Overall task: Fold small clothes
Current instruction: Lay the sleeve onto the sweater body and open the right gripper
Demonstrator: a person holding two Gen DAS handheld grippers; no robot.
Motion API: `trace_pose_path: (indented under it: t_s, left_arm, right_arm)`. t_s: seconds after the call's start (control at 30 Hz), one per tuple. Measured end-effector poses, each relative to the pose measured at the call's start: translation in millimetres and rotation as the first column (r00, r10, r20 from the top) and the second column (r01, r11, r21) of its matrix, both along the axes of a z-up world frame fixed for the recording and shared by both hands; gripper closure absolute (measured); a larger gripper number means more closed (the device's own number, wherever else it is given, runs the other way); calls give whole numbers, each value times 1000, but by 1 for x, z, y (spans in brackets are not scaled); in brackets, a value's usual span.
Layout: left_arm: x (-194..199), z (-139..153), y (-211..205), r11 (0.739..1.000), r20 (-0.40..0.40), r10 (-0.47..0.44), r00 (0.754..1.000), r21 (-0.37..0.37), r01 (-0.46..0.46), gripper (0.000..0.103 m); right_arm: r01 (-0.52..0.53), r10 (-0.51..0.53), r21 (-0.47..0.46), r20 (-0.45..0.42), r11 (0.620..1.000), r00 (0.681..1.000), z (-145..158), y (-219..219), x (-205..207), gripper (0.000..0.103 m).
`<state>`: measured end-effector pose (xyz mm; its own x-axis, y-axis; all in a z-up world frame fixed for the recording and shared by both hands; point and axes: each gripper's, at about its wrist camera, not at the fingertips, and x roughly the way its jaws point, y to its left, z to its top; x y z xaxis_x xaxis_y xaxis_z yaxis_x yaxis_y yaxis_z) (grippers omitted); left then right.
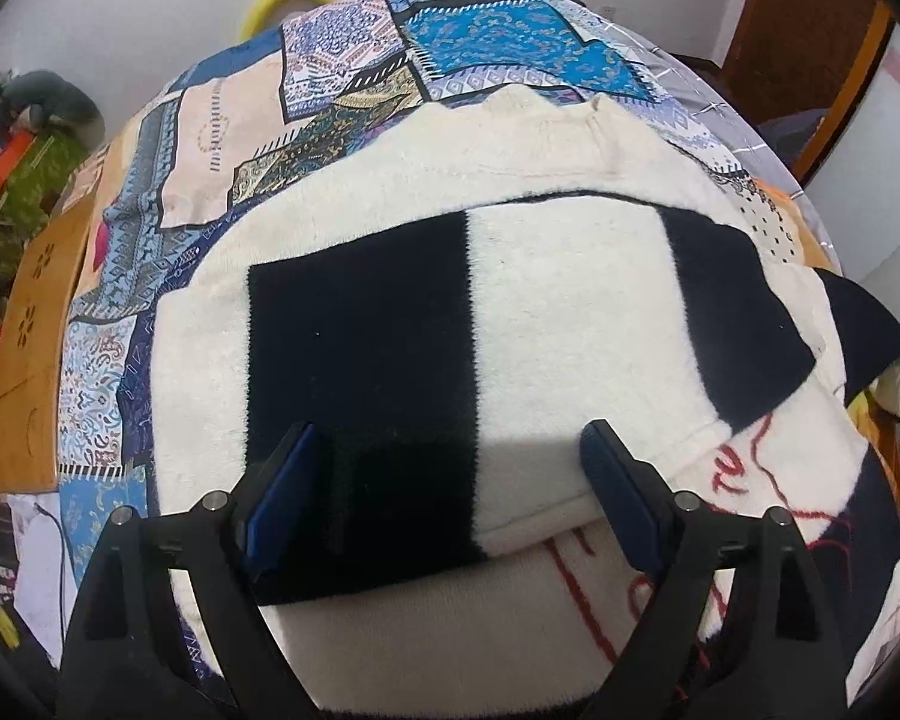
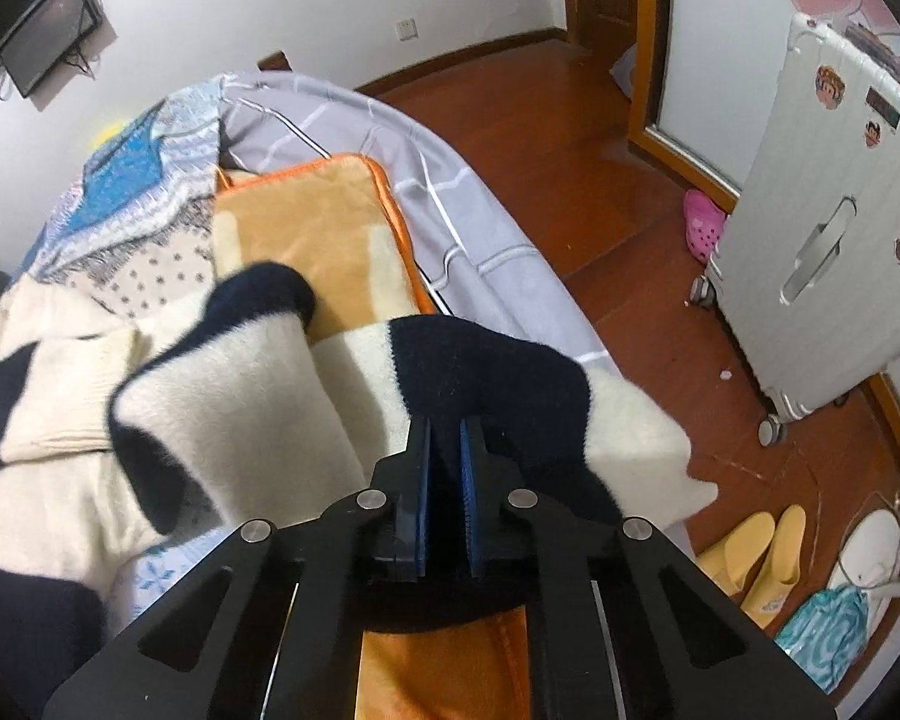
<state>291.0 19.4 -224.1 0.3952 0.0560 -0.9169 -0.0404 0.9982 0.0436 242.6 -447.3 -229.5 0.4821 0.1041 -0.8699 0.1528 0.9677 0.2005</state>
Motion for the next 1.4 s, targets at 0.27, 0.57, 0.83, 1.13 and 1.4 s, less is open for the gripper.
trace_pose_path:
  t_s: [0.27, 0.57, 0.83, 1.13, 1.4]
  left_arm:
    - [-11, 14, -5, 1000, 30, -29, 999, -12, 29, 15]
    - [-28, 37, 0, 999, 94, -38, 995, -25, 40, 15]
    - [-42, 51, 15, 999, 136, -18, 991, -32, 23, 15]
    - [-61, 58, 39, 998, 160, 17, 987, -57, -8, 15]
    - [-75, 57, 58, 997, 159, 45, 986, -70, -34, 15]
  right_arm:
    - [-44, 41, 17, 150, 999, 988, 60, 21, 0, 95]
    - [-162, 150, 10, 332, 987, 932, 134, 74, 16, 95]
    - [-344, 317, -13, 421, 939, 850, 176, 149, 25, 95]
    - [-541, 498, -17, 419, 841, 760, 177, 248, 22, 96]
    - [-662, 623, 12, 325, 750, 711, 139, 316, 16, 99]
